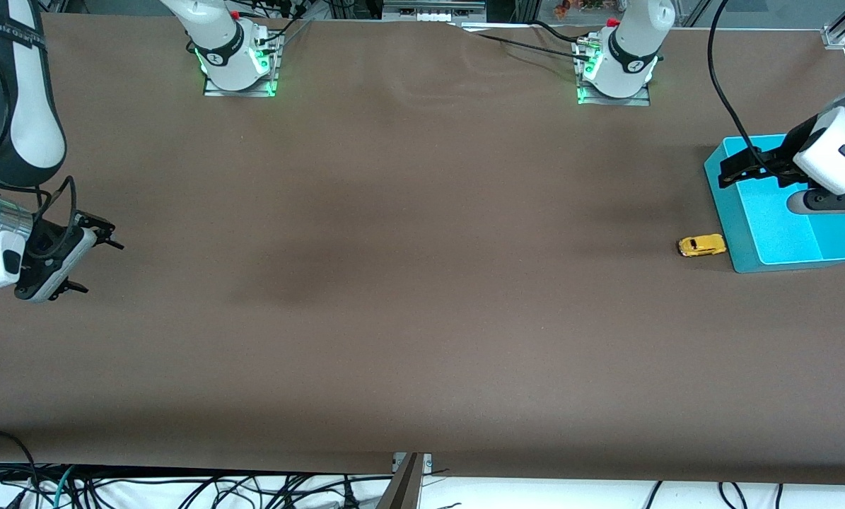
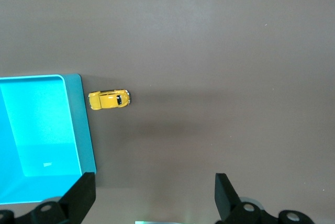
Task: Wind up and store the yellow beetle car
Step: 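Lower the left gripper toward the car beside the cyan bin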
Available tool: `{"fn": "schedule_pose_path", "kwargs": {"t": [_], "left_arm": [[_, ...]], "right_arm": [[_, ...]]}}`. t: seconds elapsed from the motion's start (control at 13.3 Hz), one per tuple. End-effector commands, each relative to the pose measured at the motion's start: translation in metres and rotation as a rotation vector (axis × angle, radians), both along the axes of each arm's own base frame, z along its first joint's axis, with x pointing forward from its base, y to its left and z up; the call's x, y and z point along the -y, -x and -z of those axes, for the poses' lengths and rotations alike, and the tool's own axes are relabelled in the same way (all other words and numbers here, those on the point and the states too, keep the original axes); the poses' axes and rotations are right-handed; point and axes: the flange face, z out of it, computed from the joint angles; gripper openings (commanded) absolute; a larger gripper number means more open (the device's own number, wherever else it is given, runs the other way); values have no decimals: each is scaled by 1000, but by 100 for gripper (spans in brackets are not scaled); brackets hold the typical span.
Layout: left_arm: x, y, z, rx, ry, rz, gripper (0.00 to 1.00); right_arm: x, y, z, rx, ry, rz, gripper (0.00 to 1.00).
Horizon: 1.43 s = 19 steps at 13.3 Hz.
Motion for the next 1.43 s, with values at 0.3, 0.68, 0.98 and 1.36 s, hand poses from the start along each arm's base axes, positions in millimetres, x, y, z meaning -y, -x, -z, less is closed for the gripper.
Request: {"fn": "schedule_pose_path", "kwargs": {"t": [0.3,0.68,0.98,1.36], "left_arm": [[-11,0,39,18,-9,51,100],[-36,-6,88,38,1,99,100],[-48,-4,131,76,-2,100,100],[-58,-3,185,71,-7,86,100]], "right_arm": [[-50,13,-68,-156,3,464,100],[-59,28,-94,-166,22,595,100],[-65,39,-106,-193,36,614,100],[-43,46,-129,-130,68,683,100]]}}
